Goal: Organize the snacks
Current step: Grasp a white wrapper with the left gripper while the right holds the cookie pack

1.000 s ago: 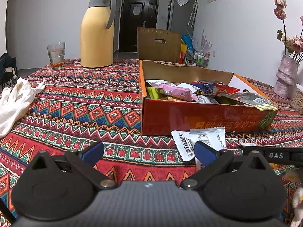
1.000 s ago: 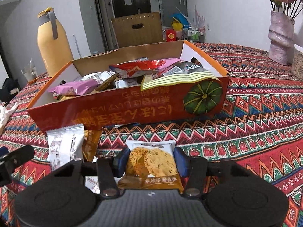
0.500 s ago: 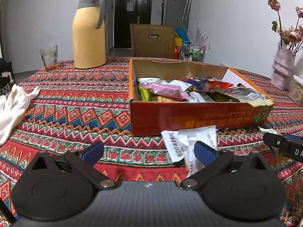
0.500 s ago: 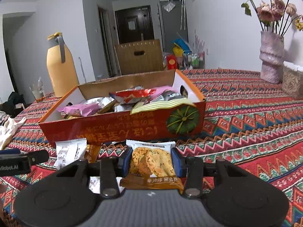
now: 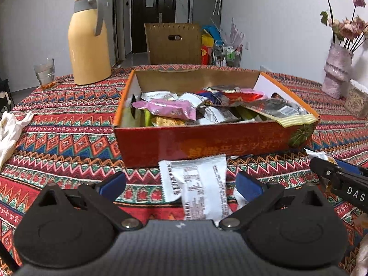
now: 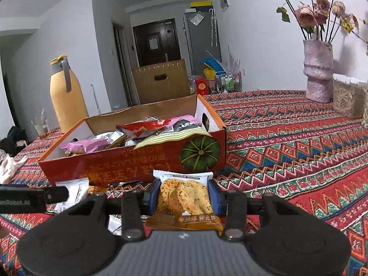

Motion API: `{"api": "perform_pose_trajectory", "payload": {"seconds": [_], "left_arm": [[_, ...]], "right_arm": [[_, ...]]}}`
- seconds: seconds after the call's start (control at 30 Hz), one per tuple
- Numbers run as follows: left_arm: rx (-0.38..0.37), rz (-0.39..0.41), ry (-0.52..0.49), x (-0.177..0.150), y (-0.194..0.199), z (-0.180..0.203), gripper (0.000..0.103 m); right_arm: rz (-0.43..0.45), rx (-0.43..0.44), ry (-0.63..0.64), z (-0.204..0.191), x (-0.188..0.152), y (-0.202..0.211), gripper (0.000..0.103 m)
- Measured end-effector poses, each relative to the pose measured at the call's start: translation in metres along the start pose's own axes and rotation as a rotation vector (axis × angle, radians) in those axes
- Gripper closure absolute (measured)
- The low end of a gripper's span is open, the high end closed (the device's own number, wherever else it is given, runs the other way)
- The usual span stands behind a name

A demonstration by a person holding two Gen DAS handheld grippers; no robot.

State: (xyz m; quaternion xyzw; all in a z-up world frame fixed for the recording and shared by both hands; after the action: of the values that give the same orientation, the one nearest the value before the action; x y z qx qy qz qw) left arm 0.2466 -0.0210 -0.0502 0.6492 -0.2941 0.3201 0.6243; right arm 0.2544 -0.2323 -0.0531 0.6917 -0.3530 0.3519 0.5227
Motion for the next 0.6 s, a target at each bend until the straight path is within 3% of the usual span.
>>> {"api": "perform_pose_trajectory", "payload": {"seconds": [0.6], "left_arm": [[0.042,-0.040,-0.004,-0.006,-0.020,0.017,0.000]], "right_arm": [[0.022,0.038,-0.012,-0.001,-0.010,-0.005,0.060]]}}
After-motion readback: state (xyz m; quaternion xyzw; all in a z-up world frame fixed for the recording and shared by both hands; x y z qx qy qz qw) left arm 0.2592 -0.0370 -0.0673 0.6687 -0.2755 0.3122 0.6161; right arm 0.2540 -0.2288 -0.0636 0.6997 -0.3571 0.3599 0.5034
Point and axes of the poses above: each gripper's, at about its wrist camera, not at the fingertips, and y roughly against the way its jaws point, z to its right, x to its top, the point moved 6 cm from there along -y, roughly the way its jaws point, and after that the axes turned 3 degrees about x, right-handed, at the moved point
